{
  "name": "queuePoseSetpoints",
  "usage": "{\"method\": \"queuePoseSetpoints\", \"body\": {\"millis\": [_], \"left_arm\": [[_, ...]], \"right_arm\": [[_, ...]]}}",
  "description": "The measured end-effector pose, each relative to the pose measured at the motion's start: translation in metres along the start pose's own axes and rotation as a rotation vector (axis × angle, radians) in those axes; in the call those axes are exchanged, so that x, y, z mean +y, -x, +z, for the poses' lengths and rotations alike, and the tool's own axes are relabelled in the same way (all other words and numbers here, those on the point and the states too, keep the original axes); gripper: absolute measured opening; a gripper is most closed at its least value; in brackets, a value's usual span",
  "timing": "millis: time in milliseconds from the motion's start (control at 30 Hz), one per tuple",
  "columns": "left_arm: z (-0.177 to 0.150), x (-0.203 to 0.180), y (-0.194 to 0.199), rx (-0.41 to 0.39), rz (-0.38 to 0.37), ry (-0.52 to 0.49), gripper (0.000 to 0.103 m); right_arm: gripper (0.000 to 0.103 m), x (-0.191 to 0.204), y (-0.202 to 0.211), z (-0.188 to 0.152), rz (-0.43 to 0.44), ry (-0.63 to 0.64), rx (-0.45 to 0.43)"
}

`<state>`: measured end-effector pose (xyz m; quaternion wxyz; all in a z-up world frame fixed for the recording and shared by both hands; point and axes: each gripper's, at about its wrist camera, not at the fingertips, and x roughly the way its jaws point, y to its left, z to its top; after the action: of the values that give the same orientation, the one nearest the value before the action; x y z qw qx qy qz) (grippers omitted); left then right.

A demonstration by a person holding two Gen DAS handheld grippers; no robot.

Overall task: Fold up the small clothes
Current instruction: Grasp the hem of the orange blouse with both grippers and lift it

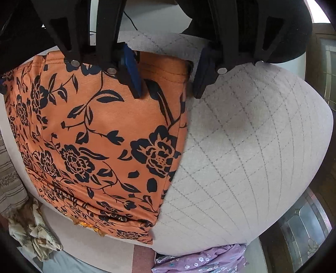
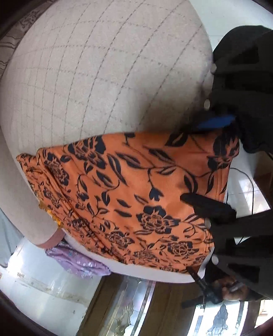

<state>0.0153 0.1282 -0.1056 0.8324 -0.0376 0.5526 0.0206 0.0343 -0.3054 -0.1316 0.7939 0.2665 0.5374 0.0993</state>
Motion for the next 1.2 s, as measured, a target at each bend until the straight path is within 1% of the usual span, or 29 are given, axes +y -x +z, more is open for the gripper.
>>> {"method": "queuePoseSetpoints", "body": {"millis": [33,67,100,133,233,267,300,333,367,433,467,500,600,667,733,767,833,867,900,933,967,1067,1133,1200], "left_arm": [[0.001,0.0,0.001,0.004,-0.028,0.001,0.009],[0.003,0.001,0.003,0.008,-0.058,0.008,0.008],[0.005,0.003,0.01,-0.007,-0.069,0.016,0.007],[0.008,0.003,0.019,-0.034,-0.075,0.023,0.008],[0.019,0.013,0.051,-0.113,-0.151,0.086,0.008],[0.02,0.014,0.055,-0.124,-0.157,0.094,0.008],[0.023,0.015,0.054,-0.127,-0.154,0.1,0.008],[0.023,0.015,0.048,-0.113,-0.144,0.1,0.008],[0.021,0.016,0.035,-0.074,-0.125,0.105,0.008],[0.011,0.018,0.008,0.023,-0.109,0.125,0.008],[0.005,0.019,-0.002,0.051,-0.097,0.129,0.008],[0.003,0.017,0.0,0.024,-0.095,0.121,0.008],[0.006,0.013,0.005,0.013,-0.101,0.099,0.008],[0.014,0.013,0.009,0.0,-0.118,0.097,0.008],[0.024,0.013,0.014,-0.039,-0.139,0.101,0.008],[0.031,0.014,0.021,-0.07,-0.152,0.108,0.008],[0.042,0.015,0.039,-0.15,-0.188,0.115,0.008],[0.046,0.014,0.047,-0.187,-0.192,0.106,0.008],[0.05,0.012,0.05,-0.206,-0.179,0.095,0.008],[0.051,0.013,0.048,-0.202,-0.171,0.091,0.008],[0.052,0.013,0.04,-0.179,-0.171,0.089,0.008],[0.057,0.013,0.009,-0.086,-0.155,0.083,0.008],[0.069,0.011,0.007,-0.088,-0.164,0.069,0.008],[0.093,0.006,0.018,-0.141,-0.183,0.043,0.008]], "right_arm": [[0.058,0.003,-0.002,0.0,-0.012,0.013,0.005],[0.035,0.004,-0.002,0.0,-0.015,0.015,0.008],[0.015,0.003,-0.002,0.001,-0.006,0.01,0.019],[0.006,0.001,0.001,0.003,0.03,-0.01,0.013],[0.006,-0.001,0.025,0.011,0.105,-0.055,-0.059],[0.006,-0.002,0.034,0.015,0.144,-0.073,-0.087],[0.006,-0.002,0.039,0.018,0.16,-0.076,-0.102],[0.006,-0.002,0.043,0.021,0.16,-0.075,-0.114],[0.006,-0.004,0.04,0.023,0.15,-0.078,-0.113],[0.006,-0.015,0.025,0.022,0.135,-0.115,-0.079],[0.006,-0.02,0.015,0.019,0.122,-0.129,-0.057],[0.006,-0.022,0.01,0.016,0.12,-0.136,-0.046],[0.007,-0.027,0.004,0.01,0.135,-0.158,-0.038],[0.007,-0.028,0.004,0.012,0.16,-0.153,-0.042],[0.007,-0.026,0.007,0.017,0.194,-0.15,-0.05],[0.007,-0.027,0.009,0.021,0.215,-0.154,-0.057],[0.007,-0.024,0.018,0.029,0.302,-0.17,-0.087],[0.007,-0.02,0.022,0.035,0.337,-0.17,-0.108],[0.007,-0.018,0.027,0.04,0.35,-0.166,-0.122],[0.007,-0.016,0.029,0.046,0.353,-0.159,-0.132],[0.007,-0.015,0.027,0.049,0.349,-0.159,-0.13],[0.007,-0.017,0.011,0.057,0.338,-0.176,-0.095],[0.007,-0.017,0.003,0.063,0.352,-0.187,-0.087],[0.007,-0.009,0.0,0.079,0.357,-0.17,-0.094]]}}
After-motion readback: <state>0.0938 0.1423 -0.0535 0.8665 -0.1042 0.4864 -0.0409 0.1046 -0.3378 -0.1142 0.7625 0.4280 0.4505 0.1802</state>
